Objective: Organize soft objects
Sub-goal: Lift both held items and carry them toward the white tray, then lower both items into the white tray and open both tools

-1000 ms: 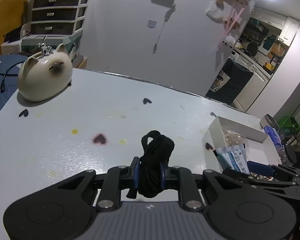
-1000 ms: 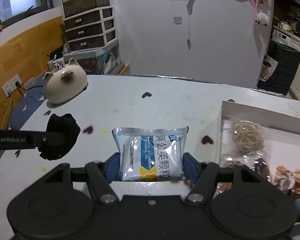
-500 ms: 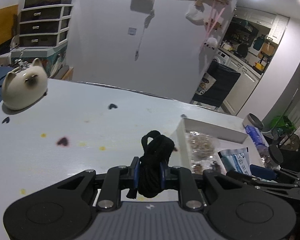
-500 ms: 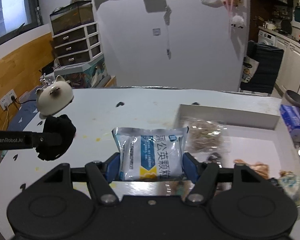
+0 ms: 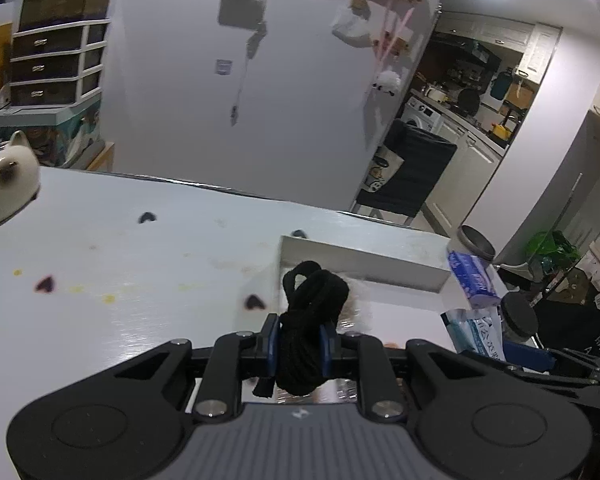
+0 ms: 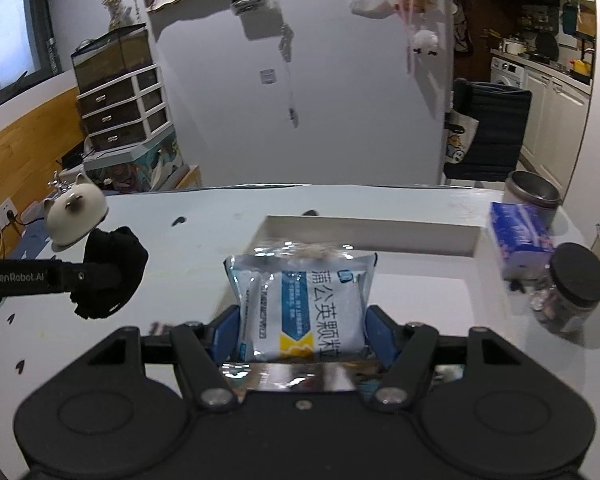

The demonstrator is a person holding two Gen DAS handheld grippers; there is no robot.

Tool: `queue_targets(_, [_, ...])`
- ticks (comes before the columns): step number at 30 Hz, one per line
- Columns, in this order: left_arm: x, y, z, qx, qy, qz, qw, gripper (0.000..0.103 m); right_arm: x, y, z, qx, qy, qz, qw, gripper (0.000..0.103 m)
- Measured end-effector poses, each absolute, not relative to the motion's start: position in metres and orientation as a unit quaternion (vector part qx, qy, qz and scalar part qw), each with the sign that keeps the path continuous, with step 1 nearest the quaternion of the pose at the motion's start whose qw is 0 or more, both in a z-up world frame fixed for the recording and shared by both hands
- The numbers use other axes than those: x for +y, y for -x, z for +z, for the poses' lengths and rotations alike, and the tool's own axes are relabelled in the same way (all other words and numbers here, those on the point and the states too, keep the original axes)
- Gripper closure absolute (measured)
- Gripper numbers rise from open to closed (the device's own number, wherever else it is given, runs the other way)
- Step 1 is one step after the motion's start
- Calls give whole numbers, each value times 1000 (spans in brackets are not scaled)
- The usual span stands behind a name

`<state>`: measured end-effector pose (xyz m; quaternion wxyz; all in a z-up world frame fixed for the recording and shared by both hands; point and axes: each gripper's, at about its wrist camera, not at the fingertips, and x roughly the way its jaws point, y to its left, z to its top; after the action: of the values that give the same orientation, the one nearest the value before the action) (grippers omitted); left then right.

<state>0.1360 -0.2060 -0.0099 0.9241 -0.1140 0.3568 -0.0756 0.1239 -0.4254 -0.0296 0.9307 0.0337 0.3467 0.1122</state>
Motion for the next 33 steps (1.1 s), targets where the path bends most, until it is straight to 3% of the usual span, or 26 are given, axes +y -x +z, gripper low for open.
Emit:
queue_targets(17, [-304, -208, -29, 391, 131, -124, 903, 82, -529, -162, -46, 358, -61, 62, 930, 34])
queue_targets(33, [-353, -314, -99, 460, 210, -138, 852, 82, -564, -220, -82, 394, -73, 47, 915, 34])
